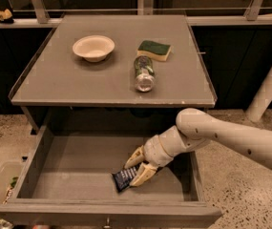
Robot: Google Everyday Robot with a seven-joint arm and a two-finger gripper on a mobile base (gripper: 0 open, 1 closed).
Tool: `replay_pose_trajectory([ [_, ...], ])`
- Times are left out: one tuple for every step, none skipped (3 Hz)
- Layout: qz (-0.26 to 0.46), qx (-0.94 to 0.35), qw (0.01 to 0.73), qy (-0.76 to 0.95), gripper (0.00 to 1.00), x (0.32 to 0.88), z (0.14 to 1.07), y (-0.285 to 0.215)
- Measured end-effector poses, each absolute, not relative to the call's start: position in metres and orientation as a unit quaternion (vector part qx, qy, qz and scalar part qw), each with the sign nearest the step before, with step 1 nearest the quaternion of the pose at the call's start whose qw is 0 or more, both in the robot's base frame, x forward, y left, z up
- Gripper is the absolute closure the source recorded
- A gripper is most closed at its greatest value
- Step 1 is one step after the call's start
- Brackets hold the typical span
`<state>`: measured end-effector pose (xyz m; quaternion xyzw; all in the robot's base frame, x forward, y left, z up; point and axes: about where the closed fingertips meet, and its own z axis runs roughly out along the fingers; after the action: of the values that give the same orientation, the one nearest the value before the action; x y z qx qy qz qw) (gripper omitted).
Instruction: Pick rxbar blueberry from top drawer and place on counter
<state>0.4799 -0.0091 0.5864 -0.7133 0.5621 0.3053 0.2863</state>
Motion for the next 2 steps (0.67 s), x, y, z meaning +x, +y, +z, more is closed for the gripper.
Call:
replay_pose_trajectory([
  [0.285,-0.711,0.296,0.57,1.0,0.47,0.607,-0.018],
  [0.24,-0.705,0.31,0.591,1.0,0.451,0.642,-0.033],
])
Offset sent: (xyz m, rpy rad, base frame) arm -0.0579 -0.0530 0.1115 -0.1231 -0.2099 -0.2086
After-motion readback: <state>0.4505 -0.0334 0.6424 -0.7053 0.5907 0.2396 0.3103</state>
